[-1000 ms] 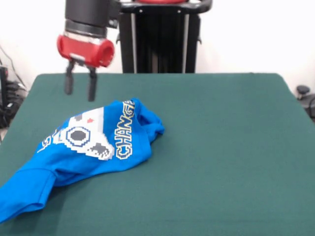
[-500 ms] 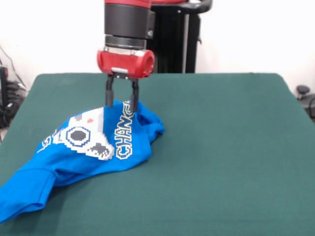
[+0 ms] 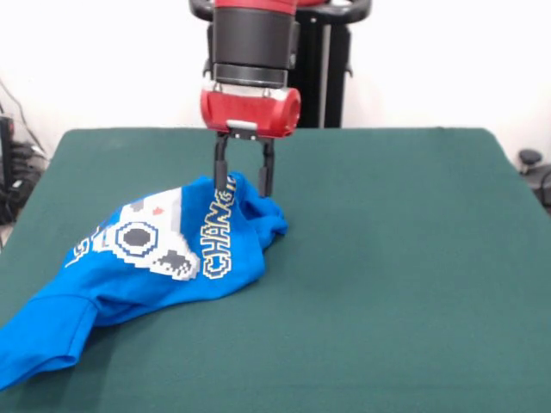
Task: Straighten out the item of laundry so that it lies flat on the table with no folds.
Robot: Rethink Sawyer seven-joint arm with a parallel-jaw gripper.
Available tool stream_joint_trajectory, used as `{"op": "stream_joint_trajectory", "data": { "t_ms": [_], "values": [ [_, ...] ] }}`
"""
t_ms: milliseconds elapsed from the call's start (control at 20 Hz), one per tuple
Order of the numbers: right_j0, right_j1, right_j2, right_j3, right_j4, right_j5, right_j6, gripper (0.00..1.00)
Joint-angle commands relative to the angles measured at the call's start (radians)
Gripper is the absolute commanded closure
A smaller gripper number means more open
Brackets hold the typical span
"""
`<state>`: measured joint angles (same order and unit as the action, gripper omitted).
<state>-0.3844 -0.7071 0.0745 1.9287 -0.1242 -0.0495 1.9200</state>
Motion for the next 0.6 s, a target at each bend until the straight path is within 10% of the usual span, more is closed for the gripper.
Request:
{"op": "stream_joint_trajectory", "data": {
  "t_ms": [50,600],
  "values": [
    [0.072,0.119,-0.019,-0.024,0.017,-0.105,0.169,0.0],
    [0.231,0.198,-0.228,-0.156,0.133,-0.194,0.146,0.0]
  ]
}}
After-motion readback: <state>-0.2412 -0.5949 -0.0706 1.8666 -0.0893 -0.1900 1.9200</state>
